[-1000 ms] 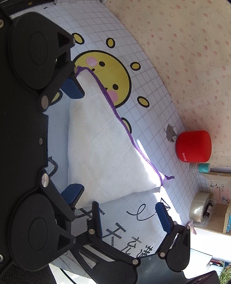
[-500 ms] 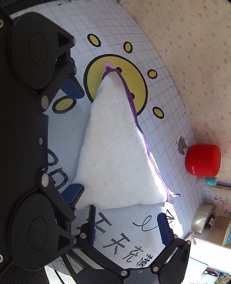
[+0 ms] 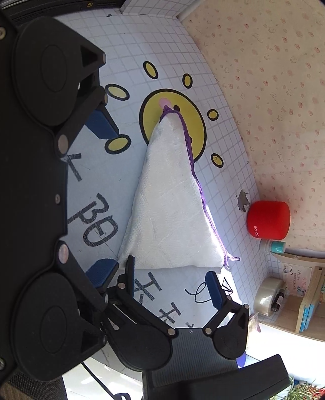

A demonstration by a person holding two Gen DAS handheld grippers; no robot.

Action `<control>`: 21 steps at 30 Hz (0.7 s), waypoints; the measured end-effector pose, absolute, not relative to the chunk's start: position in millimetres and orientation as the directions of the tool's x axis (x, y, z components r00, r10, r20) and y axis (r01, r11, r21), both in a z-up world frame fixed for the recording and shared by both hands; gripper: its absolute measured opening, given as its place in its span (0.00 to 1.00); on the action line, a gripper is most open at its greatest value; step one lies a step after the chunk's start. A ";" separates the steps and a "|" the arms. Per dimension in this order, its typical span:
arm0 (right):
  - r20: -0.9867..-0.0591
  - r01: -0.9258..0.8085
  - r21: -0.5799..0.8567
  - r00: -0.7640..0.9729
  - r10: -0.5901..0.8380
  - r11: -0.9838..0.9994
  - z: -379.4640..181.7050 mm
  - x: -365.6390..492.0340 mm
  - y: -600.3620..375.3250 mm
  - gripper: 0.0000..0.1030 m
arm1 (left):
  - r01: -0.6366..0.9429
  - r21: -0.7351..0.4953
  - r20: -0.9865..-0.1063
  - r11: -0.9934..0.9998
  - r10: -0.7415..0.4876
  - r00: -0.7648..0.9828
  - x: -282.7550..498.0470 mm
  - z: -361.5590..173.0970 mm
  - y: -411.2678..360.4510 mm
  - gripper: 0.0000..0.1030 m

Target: Fold towel

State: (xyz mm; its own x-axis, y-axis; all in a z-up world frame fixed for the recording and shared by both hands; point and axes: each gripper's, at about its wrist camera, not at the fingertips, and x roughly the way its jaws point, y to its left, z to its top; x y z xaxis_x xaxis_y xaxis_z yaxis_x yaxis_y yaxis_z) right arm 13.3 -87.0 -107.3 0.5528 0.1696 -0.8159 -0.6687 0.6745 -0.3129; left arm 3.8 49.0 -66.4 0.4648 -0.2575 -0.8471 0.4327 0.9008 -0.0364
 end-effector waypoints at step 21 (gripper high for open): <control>-0.878 -0.318 -0.116 0.475 0.052 0.941 -58.3 -31.4 -112.6 1.00 | 0.187 -0.055 -0.900 0.981 -0.130 0.417 -22.0 -50.2 67.3 0.99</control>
